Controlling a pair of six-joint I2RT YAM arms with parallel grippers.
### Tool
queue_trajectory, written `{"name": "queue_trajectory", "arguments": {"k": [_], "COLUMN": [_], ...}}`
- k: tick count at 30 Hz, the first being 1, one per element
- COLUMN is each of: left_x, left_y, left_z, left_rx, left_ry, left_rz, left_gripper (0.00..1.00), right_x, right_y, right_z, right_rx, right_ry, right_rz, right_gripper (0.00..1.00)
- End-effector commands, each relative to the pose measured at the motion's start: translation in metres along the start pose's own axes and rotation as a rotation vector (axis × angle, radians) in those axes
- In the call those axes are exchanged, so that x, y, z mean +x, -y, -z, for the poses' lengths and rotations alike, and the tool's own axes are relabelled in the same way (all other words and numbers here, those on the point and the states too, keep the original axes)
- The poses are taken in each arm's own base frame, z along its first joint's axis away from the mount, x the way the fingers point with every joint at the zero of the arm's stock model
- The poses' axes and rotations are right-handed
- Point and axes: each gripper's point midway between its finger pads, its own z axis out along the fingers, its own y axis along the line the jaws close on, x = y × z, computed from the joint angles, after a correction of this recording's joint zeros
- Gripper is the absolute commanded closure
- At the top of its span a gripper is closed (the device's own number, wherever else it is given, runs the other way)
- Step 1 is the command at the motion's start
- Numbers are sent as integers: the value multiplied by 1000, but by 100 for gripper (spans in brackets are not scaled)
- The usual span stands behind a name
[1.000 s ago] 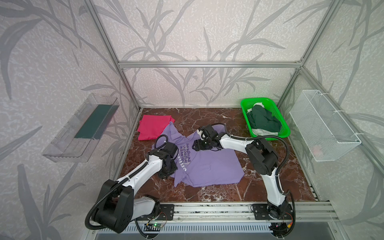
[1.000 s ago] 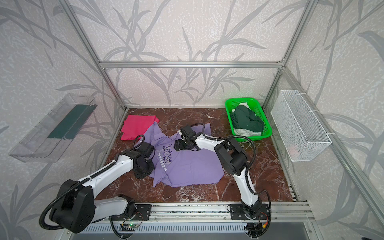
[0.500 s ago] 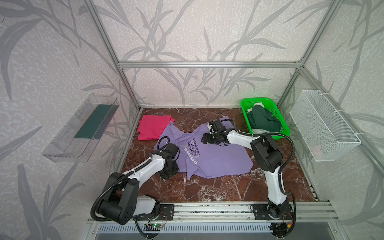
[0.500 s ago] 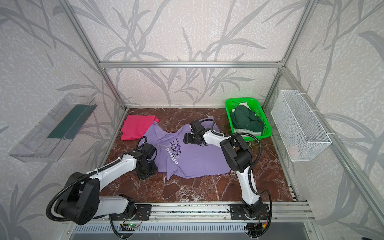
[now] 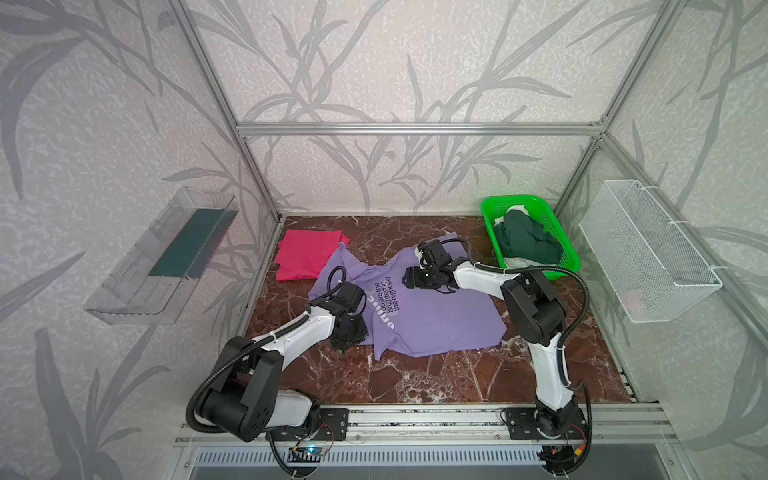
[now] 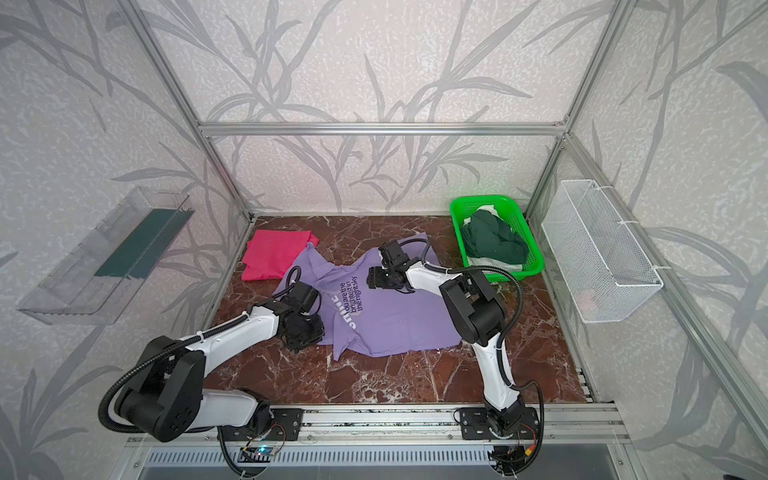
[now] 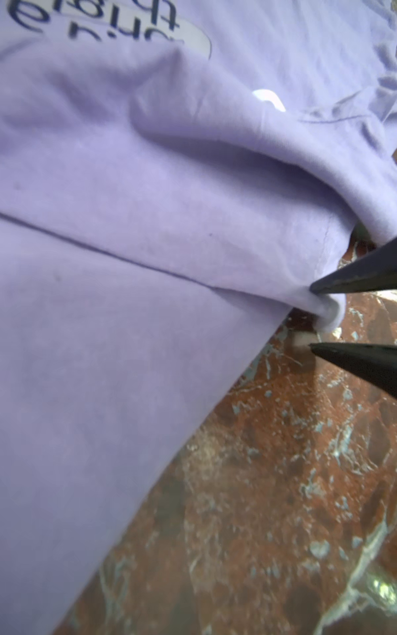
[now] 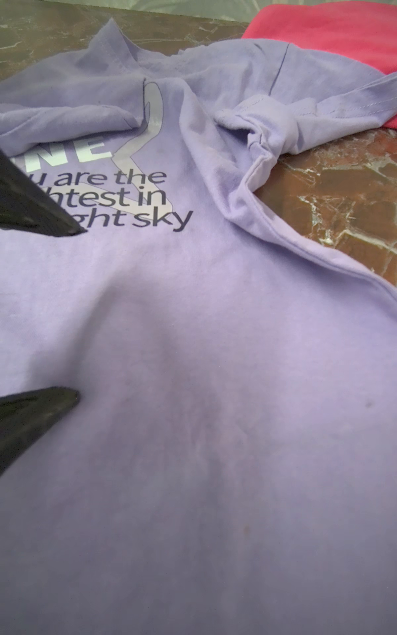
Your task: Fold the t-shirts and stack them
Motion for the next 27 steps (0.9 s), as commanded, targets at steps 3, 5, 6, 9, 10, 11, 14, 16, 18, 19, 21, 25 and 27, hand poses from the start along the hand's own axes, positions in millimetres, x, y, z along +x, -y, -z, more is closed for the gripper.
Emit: {"name": "queue_trajectory", "arguments": {"k": [3, 5, 6, 9, 10, 11, 14, 16, 18, 19, 21, 25, 27], "left_x": [1, 2, 3, 3, 5, 7, 18, 29, 39, 44, 54, 72, 81], "left_y": [2, -2, -6, -13, -16, -20, -40, -55, -69, -74, -80, -80, -77], "left_z": [-2, 0, 2, 12, 16, 20, 33, 39, 45, 47, 49, 54, 56], "left_rx": [-35, -56, -70, -99, -110, -127, -188, -223, -254, -258, -245, -163, -115], "left_ry": [-21, -22, -20, -9, -7, -8, -8, -13, -7, -6, -7, -33, -53], "left_rz": [-16, -14, -12, -9, -8, -1, 39, 95, 165, 207, 274, 351, 356], "left_gripper": [91, 99, 100, 100, 100, 100, 100, 100, 100, 100, 100, 100, 100], "right_x": [46, 44, 43, 41, 41, 40, 40, 40, 41, 42, 41, 38, 37], "right_y": [38, 42, 44, 59, 67, 74, 97, 111, 123, 129, 138, 145, 143], "right_z": [-10, -10, -9, -5, -2, 2, 13, 22, 30, 34, 43, 56, 58], "right_rx": [112, 114, 119, 149, 167, 180, 213, 240, 268, 285, 316, 353, 348], "right_ry": [-146, -142, -138, -133, -130, -125, -105, -90, -79, -73, -44, 7, 13], "right_rz": [-65, -80, -85, -110, -124, -137, -179, -201, -223, -233, -271, -296, -300], "right_gripper": [29, 29, 29, 29, 29, 29, 29, 29, 29, 29, 29, 29, 28]}}
